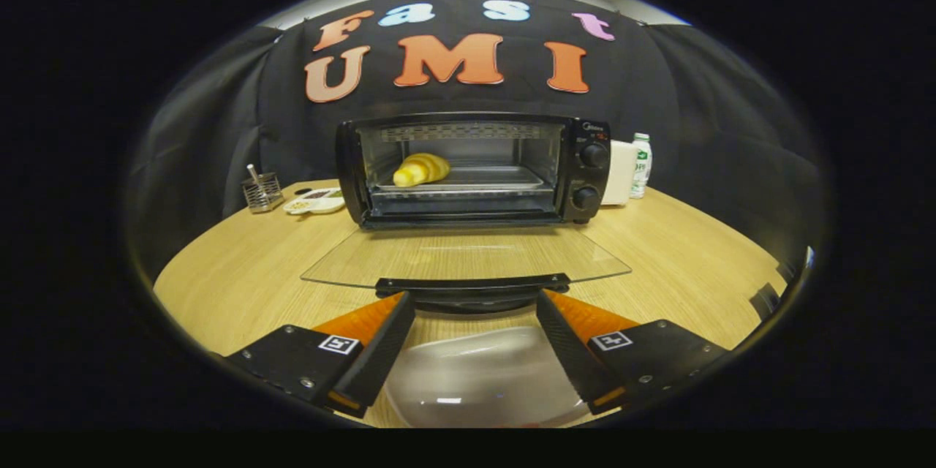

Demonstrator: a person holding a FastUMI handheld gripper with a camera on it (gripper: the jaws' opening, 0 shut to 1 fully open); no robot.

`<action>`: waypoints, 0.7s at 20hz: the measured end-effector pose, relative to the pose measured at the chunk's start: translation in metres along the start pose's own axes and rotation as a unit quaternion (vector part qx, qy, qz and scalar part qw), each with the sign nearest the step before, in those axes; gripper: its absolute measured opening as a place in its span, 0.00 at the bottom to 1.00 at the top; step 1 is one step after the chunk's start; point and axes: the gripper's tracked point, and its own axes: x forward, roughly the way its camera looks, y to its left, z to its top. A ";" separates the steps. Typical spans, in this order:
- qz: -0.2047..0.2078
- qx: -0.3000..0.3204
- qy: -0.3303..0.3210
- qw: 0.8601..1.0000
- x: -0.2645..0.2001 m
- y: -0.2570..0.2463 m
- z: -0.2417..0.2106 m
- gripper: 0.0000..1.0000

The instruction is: Open the toaster oven, put the food inside, and close the toaster oven door.

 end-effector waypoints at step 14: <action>0.011 0.001 -0.018 1.000 -0.005 0.003 0.028 0.99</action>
